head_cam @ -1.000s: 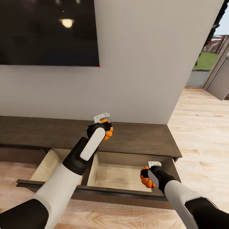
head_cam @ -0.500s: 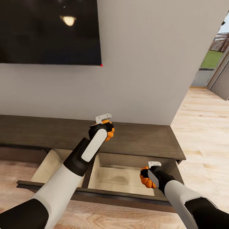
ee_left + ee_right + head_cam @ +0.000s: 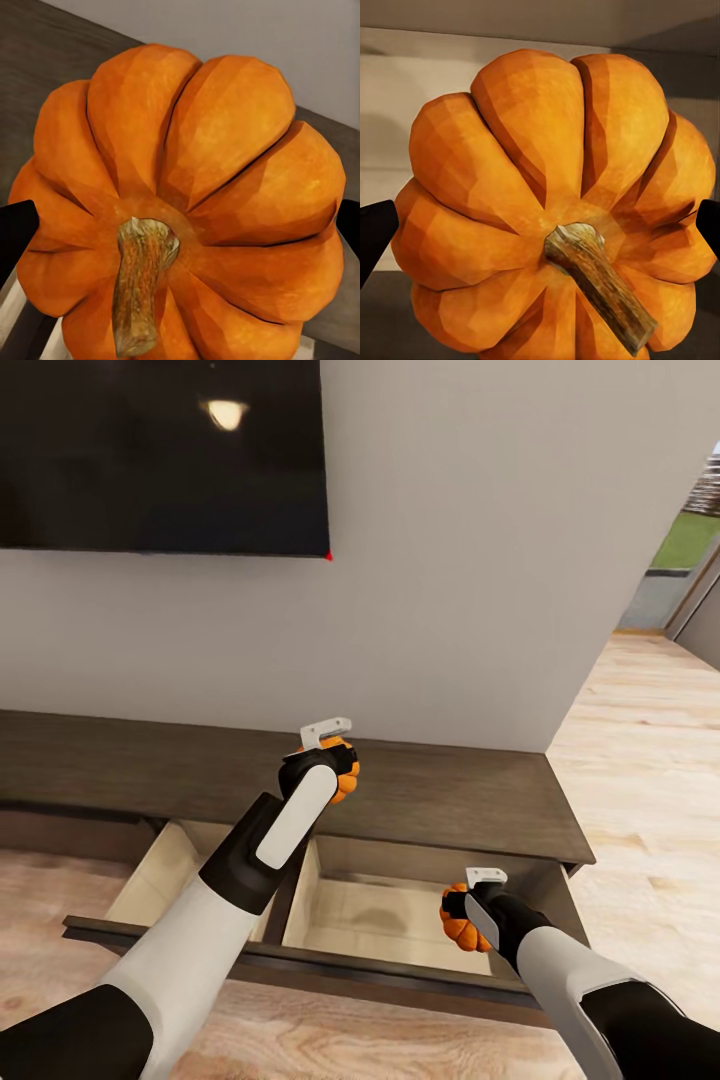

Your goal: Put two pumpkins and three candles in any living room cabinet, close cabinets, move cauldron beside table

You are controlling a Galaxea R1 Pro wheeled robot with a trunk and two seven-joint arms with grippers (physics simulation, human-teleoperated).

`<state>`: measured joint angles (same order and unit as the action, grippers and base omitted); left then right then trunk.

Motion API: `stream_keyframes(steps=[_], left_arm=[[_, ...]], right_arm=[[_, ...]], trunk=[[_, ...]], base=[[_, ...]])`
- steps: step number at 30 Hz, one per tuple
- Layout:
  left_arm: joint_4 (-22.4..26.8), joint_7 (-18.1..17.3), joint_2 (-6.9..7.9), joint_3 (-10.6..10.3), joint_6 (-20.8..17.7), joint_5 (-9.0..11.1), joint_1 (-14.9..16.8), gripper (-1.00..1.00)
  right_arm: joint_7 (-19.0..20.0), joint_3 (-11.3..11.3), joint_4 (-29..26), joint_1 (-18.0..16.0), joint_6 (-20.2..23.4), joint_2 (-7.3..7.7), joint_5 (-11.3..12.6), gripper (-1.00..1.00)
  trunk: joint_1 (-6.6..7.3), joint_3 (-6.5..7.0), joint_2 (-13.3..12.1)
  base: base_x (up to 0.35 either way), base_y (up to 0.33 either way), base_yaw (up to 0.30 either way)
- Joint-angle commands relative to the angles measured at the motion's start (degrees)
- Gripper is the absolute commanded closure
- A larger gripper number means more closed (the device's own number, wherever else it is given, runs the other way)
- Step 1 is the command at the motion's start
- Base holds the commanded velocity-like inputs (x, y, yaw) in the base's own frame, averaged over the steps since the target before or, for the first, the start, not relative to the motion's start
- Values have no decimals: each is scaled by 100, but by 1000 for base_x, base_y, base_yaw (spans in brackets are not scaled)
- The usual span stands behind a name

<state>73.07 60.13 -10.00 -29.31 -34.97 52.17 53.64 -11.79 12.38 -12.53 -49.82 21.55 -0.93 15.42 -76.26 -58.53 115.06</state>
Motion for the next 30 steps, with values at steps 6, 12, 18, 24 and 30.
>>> stream_keyframes(steps=[6,12,18,24,30], left_arm=[[9,51,0,-4,-36,22,3,100],[7,51,0,-4,-36,22,5,100],[5,51,0,-4,-36,29,5,100],[5,51,0,-6,-36,30,5,100],[5,51,0,-12,-36,25,5,100]], right_arm=[[-55,57,-16,-2,38,-14,58,100],[-60,61,-161,-2,45,-19,56,100],[-53,51,-251,-2,50,3,56,100],[-52,54,-254,-2,51,5,54,100],[-52,54,-253,-2,51,8,54,100]], trunk=[[1,-17,2],[1,-45,2],[1,-48,2],[1,-73,2],[1,-124,2]], base=[[0,0,3],[0,0,0],[0,0,0],[0,0,0],[0,0,0]])
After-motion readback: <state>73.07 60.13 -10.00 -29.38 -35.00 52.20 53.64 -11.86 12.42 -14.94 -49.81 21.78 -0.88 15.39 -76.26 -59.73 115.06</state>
